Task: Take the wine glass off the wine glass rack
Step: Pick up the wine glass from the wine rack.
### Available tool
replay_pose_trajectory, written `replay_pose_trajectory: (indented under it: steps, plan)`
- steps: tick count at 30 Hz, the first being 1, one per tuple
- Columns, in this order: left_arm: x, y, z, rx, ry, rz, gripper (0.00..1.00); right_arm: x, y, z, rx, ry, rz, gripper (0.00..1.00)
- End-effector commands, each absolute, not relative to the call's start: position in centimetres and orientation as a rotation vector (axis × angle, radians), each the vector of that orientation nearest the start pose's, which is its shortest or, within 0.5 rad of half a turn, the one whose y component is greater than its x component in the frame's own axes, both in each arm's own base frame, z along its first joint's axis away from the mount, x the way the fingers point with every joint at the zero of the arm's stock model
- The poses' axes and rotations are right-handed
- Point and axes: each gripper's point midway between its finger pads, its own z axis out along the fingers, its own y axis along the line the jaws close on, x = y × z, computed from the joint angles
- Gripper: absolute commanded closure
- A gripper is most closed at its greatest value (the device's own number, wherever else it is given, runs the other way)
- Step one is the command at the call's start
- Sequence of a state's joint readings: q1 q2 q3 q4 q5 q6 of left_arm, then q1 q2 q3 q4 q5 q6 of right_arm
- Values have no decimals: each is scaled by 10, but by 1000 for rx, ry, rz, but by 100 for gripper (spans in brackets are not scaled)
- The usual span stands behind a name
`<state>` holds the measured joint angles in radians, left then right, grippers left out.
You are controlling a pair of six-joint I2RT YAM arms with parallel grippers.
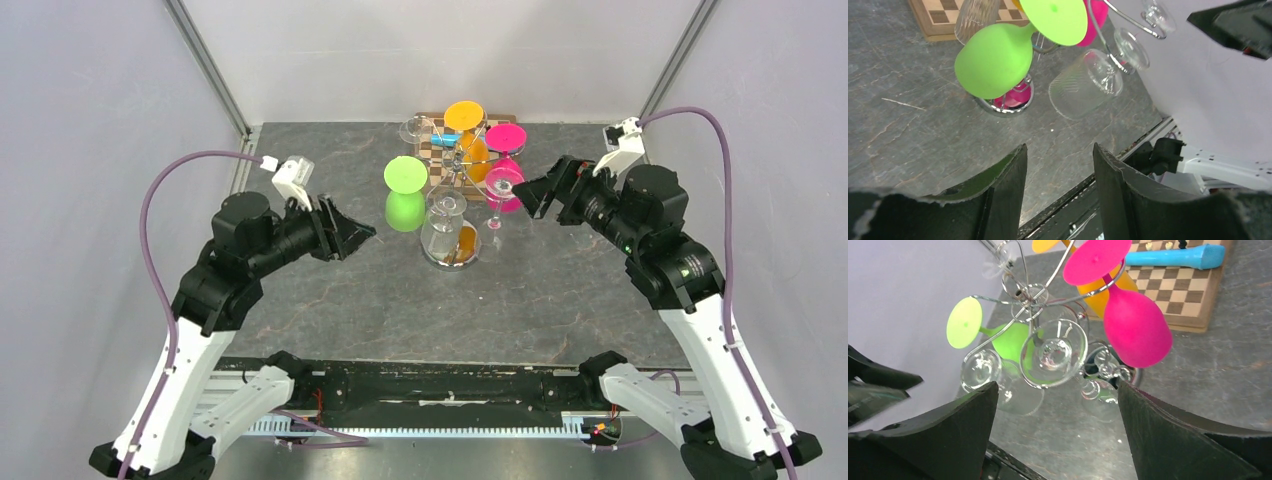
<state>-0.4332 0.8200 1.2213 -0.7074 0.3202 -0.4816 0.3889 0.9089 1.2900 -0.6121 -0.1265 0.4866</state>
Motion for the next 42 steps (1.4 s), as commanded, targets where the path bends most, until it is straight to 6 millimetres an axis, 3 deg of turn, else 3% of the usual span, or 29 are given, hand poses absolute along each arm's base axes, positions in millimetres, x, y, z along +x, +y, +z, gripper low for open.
replay_pose_trajectory:
  steps: [1,6,14,22,30,42]
  plan:
    - [200,-165,348,276,1881,-833,42,265,155,398,127,1777,836,9]
    - [201,-162,329,283,1886,-807,41,274,161,385,216,1800,890,16]
    - [199,-164,310,297,1866,-820,41,283,154,353,353,1815,947,28]
    - [194,-166,304,336,1824,-842,41,281,155,363,384,1713,1096,33]
    - [196,-168,290,332,1842,-845,41,284,163,361,397,1719,1166,35]
    - [197,-166,284,331,1859,-828,40,285,174,361,399,1702,1266,49]
